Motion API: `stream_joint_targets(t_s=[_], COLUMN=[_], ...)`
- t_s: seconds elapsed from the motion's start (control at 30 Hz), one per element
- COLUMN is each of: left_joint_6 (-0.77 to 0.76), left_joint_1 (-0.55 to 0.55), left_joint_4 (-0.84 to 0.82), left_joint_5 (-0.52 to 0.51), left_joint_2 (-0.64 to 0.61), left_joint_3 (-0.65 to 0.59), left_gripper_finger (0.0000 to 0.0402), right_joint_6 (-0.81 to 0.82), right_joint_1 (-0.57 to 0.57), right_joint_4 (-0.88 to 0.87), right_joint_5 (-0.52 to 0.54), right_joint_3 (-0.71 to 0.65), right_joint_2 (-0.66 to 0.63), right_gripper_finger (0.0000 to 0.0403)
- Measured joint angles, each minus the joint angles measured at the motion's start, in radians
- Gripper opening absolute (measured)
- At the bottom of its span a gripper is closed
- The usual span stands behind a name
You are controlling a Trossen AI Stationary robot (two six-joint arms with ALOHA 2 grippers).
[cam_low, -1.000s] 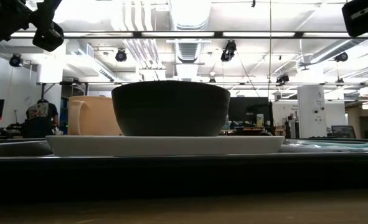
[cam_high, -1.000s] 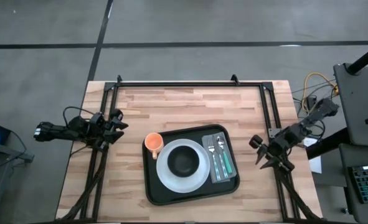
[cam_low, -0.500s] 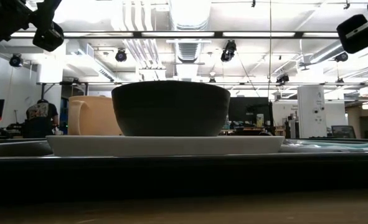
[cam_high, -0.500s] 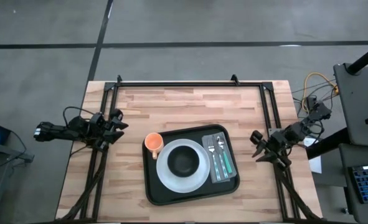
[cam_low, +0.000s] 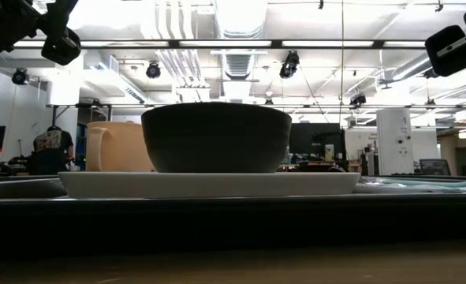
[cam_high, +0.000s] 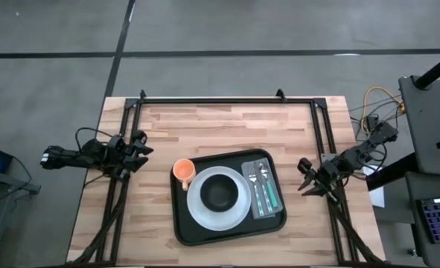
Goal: Set up tray
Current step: Return to Home Position
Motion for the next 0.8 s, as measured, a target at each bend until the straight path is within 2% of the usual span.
stream_joint_targets(t_s=[0.8], left_joint_6=[0.000], left_joint_1=[0.000], left_joint_4=[0.000], left_joint_5=[0.000], left_joint_2=[0.000], left_joint_3=[0.000], left_gripper_finger=[0.0141], right_joint_6=[-0.001], right_joint_1=[0.000], right_joint_4=[0.001], right_joint_5=[-0.003], right_joint_3=[0.000], right_joint_2=[0.009], right_gripper_finger=[0.0086])
